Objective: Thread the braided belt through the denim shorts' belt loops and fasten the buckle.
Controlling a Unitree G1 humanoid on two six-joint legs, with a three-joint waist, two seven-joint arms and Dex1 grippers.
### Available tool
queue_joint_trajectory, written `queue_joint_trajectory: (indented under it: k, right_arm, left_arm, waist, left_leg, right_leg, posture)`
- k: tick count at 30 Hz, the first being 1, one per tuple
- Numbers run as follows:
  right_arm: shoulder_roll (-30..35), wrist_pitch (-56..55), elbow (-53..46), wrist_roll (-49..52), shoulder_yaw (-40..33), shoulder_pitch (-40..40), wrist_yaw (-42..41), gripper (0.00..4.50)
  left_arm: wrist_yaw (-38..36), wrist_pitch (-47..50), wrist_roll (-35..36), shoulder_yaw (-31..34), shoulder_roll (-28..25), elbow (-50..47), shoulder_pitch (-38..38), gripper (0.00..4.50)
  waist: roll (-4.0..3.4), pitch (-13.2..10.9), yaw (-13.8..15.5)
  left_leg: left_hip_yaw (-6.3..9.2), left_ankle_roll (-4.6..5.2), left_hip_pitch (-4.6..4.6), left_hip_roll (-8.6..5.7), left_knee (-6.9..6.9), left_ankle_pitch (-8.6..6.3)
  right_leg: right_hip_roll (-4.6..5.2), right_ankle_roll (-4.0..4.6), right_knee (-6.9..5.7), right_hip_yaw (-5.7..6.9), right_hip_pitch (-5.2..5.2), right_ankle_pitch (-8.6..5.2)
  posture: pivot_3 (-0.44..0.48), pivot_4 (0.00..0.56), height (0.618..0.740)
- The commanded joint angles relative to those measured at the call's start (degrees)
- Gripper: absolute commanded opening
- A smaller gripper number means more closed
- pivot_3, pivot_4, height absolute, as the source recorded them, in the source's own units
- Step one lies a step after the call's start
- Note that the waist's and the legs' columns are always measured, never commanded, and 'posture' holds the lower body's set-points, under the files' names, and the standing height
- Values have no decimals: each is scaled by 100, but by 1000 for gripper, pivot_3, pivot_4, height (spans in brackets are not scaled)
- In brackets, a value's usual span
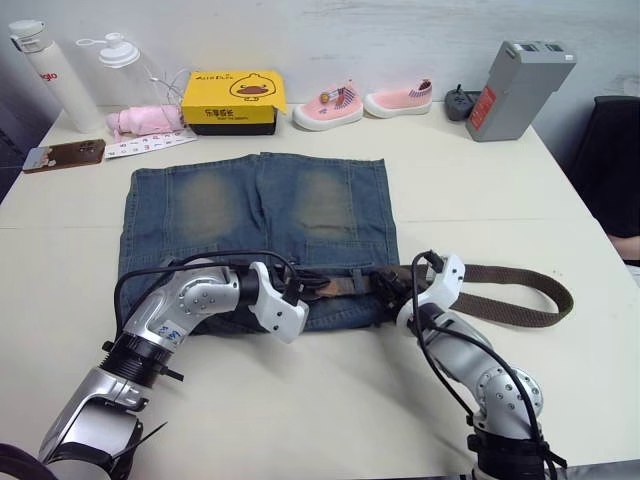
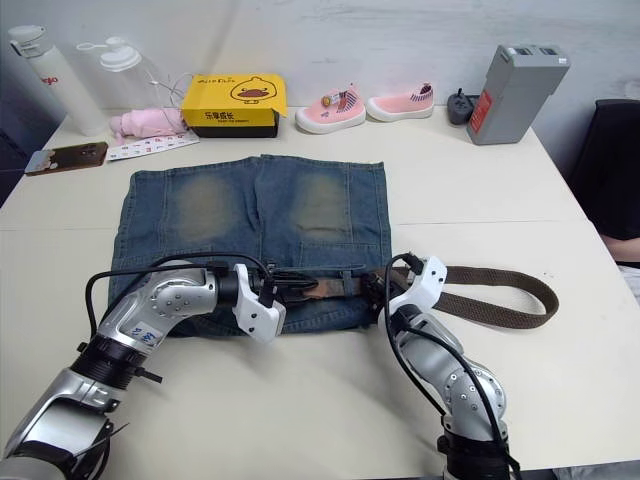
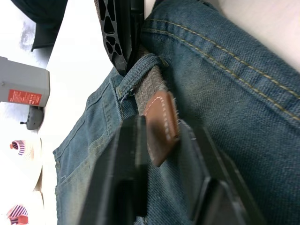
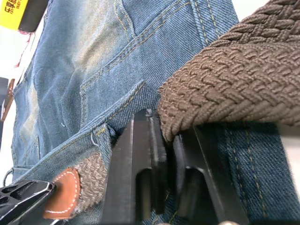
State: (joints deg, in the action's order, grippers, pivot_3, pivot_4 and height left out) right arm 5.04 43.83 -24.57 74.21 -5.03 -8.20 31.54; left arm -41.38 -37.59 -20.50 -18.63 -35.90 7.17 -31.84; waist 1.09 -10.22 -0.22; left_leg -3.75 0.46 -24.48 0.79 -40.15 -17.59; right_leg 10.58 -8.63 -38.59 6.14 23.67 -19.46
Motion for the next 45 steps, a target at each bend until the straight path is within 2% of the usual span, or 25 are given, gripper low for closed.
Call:
queue_joint_trajectory:
  k: [1,2,4,5,6,7,10,13,27,30,31,37,39,45]
  right_arm:
    - [62,-65,-266,353,-226,-33,50,2385]
    - [165,-63,-384,555,-314,-32,-3,2672]
    - [622,126,-666,1063,-434,9,-96,3627]
    - [893,243,-794,1292,-476,0,-142,3797]
    - [1154,314,-884,1515,-515,-24,-173,4414]
    - [1395,309,-936,1772,-567,-75,-156,4471]
    - [1871,242,-921,2220,-631,-185,-162,4471]
    - [2061,180,-834,2291,-494,-185,-192,4471]
    - [2083,-95,-815,2234,-155,17,-114,4471]
    - [2095,-144,-849,2227,-125,43,-92,4500]
    - [2093,-157,-860,2227,-118,51,-82,4500]
    - [2115,-243,-922,2251,-98,87,-58,4500]
    - [2127,-264,-953,2261,-98,121,-62,4500]
    - [2260,-318,-1077,2316,-180,348,-132,4500]
  left_arm:
    - [82,-17,-28,50,-23,-180,-28,1004]
    - [81,38,16,78,-20,-226,-10,1004]
    - [64,160,134,154,-34,-364,50,1004]
    - [62,210,188,193,-46,-423,83,1004]
    - [67,255,218,221,-59,-476,115,1004]
    - [79,275,222,248,-84,-500,144,1004]
    - [169,297,147,278,-100,-477,198,1004]
    - [237,351,119,268,-32,-485,245,1004]
    - [412,207,-131,54,181,-126,94,1004]
    - [518,81,-242,-11,216,91,21,158]
    - [540,46,-251,-22,217,141,8,51]
    - [614,-62,-216,47,156,199,-20,51]
    - [662,-41,-175,126,127,114,35,51]
    - [481,343,703,696,-219,-762,685,51]
  waist:
    - [0,0,1]
    - [0,0,5]
    - [-1,-1,8]
    - [-2,-1,21]
    - [-3,-2,21]
    - [-3,-2,20]
    - [-3,-2,13]
    - [-3,-2,14]
    - [-3,-2,34]
    - [-3,-2,36]
    - [-3,-2,36]
    - [-3,-2,33]
    - [-3,-2,34]
    - [-4,-2,-2]
  left_leg:
    - [0,0,0,0,0,0]
    - [0,0,0,0,0,0]
    - [0,0,-5,-1,-1,0]
    - [0,2,-7,-2,-3,-1]
    - [1,8,-12,-2,-9,-4]
    - [1,14,-16,-2,-14,-8]
    - [2,14,-18,0,-17,-8]
    - [1,14,-17,0,-17,-8]
    - [1,14,-21,-2,-21,-8]
    - [0,14,-23,-2,-22,-8]
    - [0,14,-22,-2,-22,-8]
    - [1,13,-22,-1,-22,-8]
    - [1,13,-22,-1,-22,-8]
    - [4,13,-22,4,-22,-8]
  right_leg:
    - [0,0,0,0,0,0]
    - [0,0,0,0,0,0]
    - [2,0,0,0,2,0]
    - [4,0,0,0,4,0]
    - [6,0,0,1,4,0]
    - [8,0,1,1,4,0]
    - [6,0,2,6,4,0]
    - [3,0,2,8,5,0]
    - [7,0,4,11,3,0]
    - [7,0,5,12,3,0]
    - [7,0,5,12,3,0]
    - [7,0,4,13,3,0]
    - [7,0,4,13,3,0]
    - [6,0,4,13,5,0]
  posture:
    - [0,150,670]
    - [0,150,670]
    - [0,150,670]
    - [0,150,670]
    - [0,150,670]
    - [0,150,670]
    - [0,150,670]
    - [0,150,670]
    - [0,150,670]
    - [0,150,670]
    - [0,150,670]
    - [0,150,670]
    - [0,150,670]
    - [0,150,670]
